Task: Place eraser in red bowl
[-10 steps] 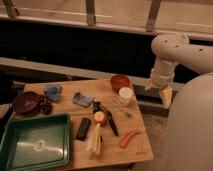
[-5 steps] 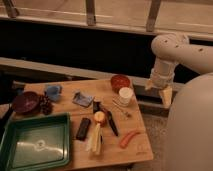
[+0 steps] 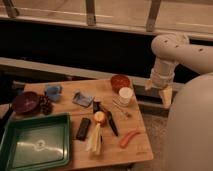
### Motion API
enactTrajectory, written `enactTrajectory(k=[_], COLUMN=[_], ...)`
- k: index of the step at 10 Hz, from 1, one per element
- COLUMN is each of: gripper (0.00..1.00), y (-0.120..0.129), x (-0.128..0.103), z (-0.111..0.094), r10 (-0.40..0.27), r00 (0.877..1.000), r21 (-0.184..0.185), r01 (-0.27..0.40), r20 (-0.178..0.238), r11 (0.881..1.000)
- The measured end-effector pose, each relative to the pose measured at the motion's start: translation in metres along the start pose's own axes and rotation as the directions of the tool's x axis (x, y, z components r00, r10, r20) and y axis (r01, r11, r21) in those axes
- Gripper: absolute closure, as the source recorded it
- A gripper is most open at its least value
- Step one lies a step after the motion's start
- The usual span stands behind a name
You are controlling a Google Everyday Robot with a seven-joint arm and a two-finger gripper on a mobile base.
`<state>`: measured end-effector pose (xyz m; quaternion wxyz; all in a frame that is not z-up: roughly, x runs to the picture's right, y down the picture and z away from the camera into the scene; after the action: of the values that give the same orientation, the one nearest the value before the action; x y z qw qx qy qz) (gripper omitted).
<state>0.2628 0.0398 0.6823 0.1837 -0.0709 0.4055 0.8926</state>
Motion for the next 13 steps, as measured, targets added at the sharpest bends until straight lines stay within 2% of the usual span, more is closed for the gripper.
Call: enactTrajectory(k=[9,11,13], gripper=[0.2,0.2,0.2], y=[0.0,0.001,0.01], x=[0.0,0.013,0.04], z=[0.0,0.0,0.001], r10=[0.0,-0.036,-0.088], r00=[1.0,0.999,0.996], r21=[-0.002,-0.006,-0.015], r01=[0.0,0.036,0.088], r20=[0.002,0.0,-0.014], r11=[1.0,0.999,0.996])
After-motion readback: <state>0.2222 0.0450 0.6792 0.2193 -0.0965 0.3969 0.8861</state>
